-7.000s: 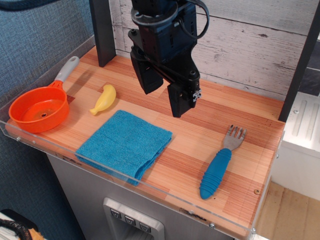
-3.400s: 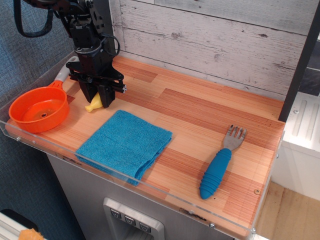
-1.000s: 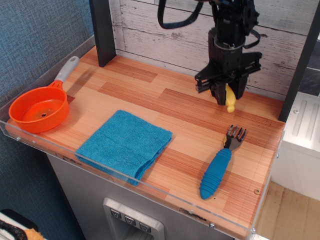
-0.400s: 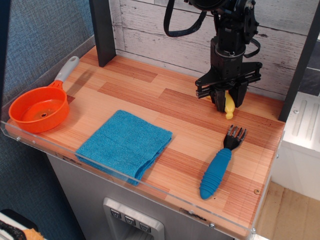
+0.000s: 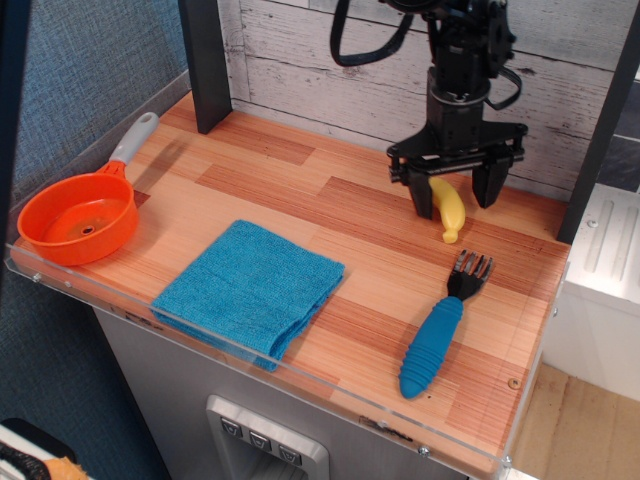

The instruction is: Move banana to space above fork.

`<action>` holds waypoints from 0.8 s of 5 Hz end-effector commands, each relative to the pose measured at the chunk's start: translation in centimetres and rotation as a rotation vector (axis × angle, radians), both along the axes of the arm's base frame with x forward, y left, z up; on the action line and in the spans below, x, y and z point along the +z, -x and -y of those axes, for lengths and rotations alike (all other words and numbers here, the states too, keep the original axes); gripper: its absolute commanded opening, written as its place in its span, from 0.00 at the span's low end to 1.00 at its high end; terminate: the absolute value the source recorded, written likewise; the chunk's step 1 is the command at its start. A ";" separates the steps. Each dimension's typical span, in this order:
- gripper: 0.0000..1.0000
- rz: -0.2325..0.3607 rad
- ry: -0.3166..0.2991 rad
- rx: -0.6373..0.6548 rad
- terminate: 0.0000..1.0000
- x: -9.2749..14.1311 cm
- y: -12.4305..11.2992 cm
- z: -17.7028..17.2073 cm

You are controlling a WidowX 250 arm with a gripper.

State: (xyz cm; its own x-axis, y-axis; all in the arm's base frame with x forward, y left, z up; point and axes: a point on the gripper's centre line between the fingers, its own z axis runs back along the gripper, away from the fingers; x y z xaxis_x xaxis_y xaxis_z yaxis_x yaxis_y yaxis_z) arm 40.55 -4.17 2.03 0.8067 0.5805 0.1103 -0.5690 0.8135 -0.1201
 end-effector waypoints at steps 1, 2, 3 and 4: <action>1.00 0.151 -0.089 -0.127 0.00 7.0 -0.9 -1.0; 1.00 0.212 -0.094 -0.165 0.00 8.6 0.4 -2.1; 1.00 0.164 -0.110 -0.263 0.00 10.3 2.0 -4.4; 1.00 0.112 -0.136 -0.359 0.00 10.8 3.8 -6.7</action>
State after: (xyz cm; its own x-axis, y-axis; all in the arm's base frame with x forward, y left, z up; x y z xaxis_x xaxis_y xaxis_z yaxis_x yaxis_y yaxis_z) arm 35.71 2.15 10.34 0.9563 0.2170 0.1961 -0.2158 0.9760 -0.0281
